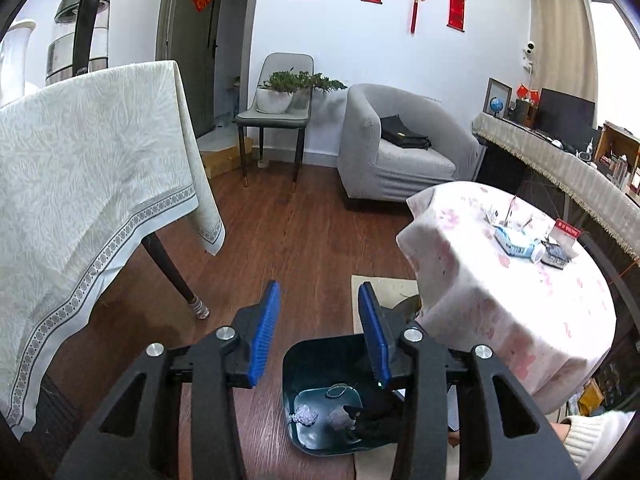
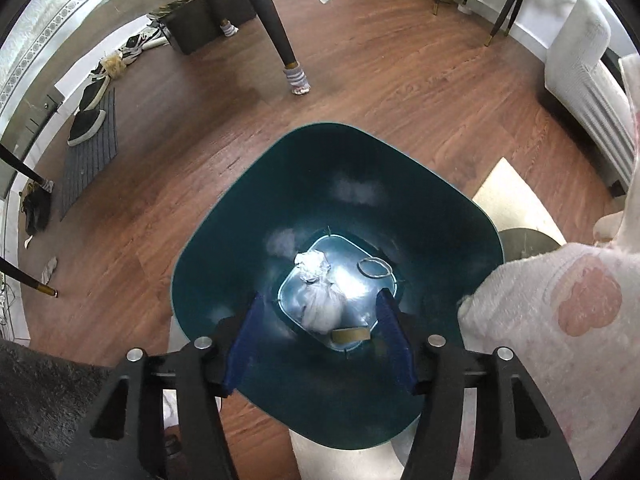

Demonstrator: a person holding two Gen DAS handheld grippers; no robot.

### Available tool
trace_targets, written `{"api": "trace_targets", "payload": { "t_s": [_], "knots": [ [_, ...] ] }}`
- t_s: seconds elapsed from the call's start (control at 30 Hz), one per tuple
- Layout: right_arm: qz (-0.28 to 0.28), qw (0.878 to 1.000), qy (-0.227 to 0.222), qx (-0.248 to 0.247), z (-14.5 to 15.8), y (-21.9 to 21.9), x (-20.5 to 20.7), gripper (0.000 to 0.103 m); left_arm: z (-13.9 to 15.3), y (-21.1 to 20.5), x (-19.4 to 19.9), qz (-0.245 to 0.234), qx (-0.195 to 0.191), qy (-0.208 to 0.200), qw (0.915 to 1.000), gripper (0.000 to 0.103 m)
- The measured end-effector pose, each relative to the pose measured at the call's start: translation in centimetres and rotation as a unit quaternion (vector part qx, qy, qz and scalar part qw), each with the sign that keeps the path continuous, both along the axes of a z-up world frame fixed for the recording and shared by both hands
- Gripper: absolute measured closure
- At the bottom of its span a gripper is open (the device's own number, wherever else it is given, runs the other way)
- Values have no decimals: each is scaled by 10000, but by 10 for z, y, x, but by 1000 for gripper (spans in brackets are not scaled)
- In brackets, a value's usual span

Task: Collect trash
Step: 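Open both grippers to drop the foil ball and tape roll into the bin, then move both tools back over the table toward the remaining items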

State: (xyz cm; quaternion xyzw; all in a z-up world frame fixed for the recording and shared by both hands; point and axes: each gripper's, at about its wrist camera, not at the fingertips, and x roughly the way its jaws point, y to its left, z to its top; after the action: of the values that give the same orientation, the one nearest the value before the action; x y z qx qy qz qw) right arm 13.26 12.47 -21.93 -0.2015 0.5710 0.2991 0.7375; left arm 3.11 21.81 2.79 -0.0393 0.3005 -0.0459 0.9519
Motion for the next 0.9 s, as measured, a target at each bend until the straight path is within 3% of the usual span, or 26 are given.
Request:
{"api": "trace_targets", "payload": {
  "t_s": [0.27, 0.47, 0.67, 0.9],
  "knots": [
    [152, 9991, -113, 380, 30, -4, -5, 44, 10, -11, 14, -32, 106, -51, 9999, 59],
    [376, 9930, -484, 1014, 90, -14, -19, 44, 22, -16, 23, 42, 204, -172, 9996, 59],
    [415, 9808, -1146, 1521, 155, -41, -29, 49, 29, -23, 33, 83, 195, -225, 9995, 58],
    [99, 9722, -1617, 1693, 199, -89, -22, 50, 33, -45, 46, -43, 98, -255, 9996, 47]
  ]
}}
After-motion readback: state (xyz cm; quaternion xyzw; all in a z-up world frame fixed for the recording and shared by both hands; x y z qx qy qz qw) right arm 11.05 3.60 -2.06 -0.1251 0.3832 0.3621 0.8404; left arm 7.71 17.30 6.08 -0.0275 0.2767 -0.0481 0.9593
